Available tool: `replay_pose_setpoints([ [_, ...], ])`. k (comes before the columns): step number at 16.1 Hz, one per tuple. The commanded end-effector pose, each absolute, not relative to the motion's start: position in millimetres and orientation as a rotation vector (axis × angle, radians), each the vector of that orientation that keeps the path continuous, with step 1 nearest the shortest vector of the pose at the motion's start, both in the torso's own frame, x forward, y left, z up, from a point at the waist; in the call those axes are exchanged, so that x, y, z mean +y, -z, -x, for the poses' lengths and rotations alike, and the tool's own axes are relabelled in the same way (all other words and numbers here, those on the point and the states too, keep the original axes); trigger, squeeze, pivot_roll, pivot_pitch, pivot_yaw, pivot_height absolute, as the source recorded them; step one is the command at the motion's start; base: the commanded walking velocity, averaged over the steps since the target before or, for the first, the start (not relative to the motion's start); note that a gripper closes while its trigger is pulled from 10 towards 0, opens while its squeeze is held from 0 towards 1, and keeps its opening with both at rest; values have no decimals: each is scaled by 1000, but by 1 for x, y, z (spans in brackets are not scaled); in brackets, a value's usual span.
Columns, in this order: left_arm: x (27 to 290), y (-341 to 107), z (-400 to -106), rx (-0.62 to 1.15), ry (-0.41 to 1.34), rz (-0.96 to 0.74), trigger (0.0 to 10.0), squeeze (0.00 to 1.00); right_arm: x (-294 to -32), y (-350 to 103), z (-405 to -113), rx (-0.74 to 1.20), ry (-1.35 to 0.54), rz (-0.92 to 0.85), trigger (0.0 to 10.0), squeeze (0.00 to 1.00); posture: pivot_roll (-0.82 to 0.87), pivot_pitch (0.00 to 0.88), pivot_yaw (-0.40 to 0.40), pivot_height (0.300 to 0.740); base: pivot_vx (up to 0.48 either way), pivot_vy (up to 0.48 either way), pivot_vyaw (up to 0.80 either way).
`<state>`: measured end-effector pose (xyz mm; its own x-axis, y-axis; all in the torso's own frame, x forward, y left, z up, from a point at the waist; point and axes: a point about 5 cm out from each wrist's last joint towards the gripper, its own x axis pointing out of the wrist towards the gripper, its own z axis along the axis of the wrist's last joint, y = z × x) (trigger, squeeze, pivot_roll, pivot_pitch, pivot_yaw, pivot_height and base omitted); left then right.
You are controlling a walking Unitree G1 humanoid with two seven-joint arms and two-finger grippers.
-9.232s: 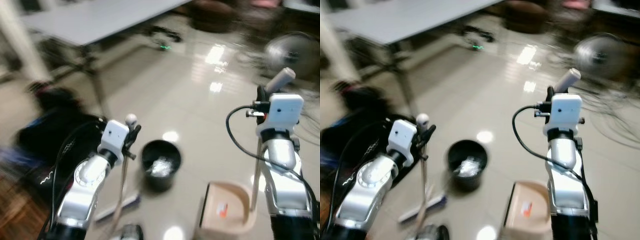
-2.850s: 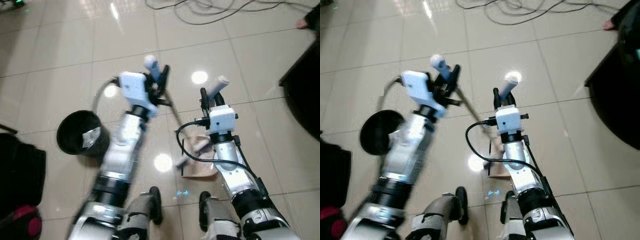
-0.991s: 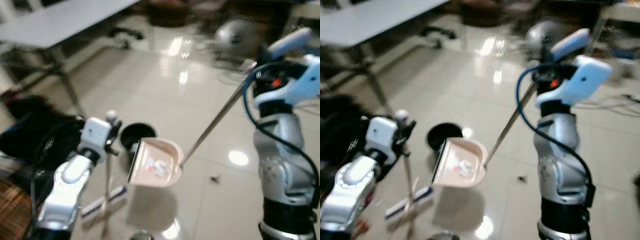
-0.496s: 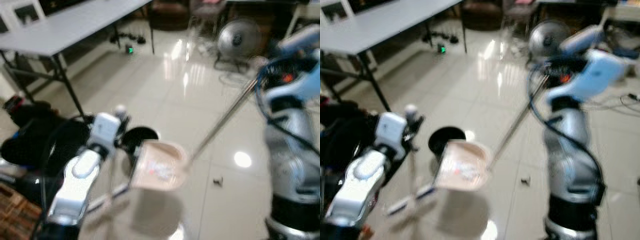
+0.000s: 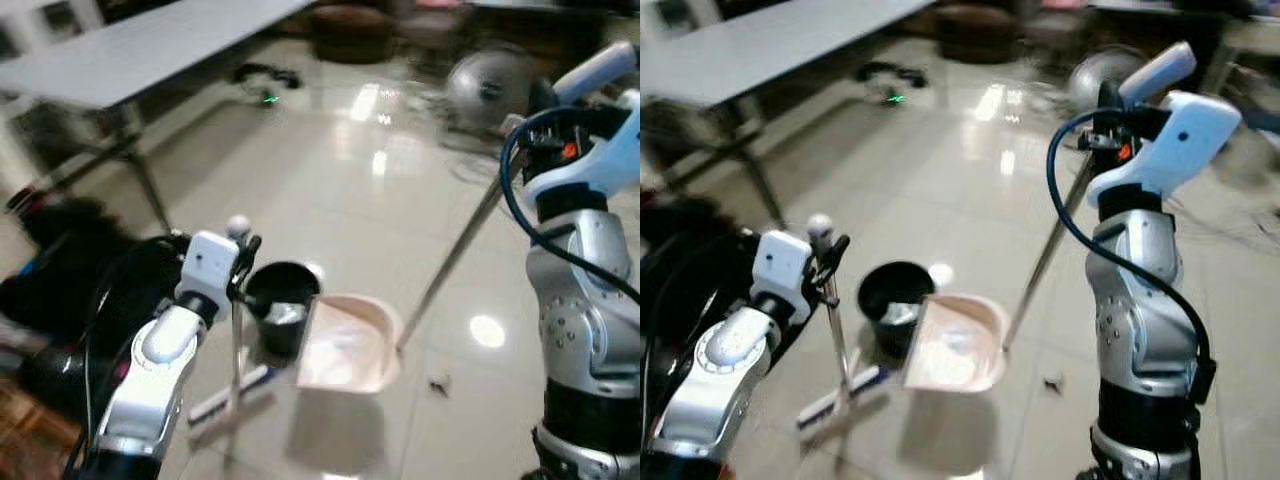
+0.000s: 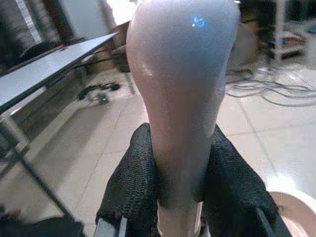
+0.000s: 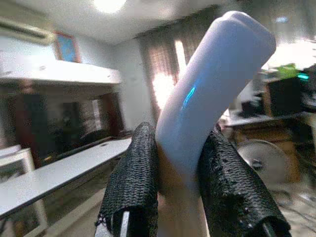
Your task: Sweep floor
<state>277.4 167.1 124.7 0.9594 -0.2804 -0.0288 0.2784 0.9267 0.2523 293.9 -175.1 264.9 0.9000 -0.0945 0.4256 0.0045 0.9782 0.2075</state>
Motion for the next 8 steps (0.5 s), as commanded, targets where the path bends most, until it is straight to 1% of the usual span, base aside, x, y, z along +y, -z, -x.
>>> replay_pose_setpoints([
  [1,181,-134,-277,-39,227,-304,10000,0,-161,-276,-295,-485,-20,-255,10000,0,60,0,-14,740,412,0,0],
  [4,188,-135,-273,-39,196,-311,10000,0,-162,-276,-298,-484,-25,-296,10000,0,70,0,-24,740,414,0,0],
  [8,189,-135,-271,-34,203,-322,10000,0,-164,-276,-299,-499,-11,-355,10000,0,75,0,-11,740,412,0,0],
])
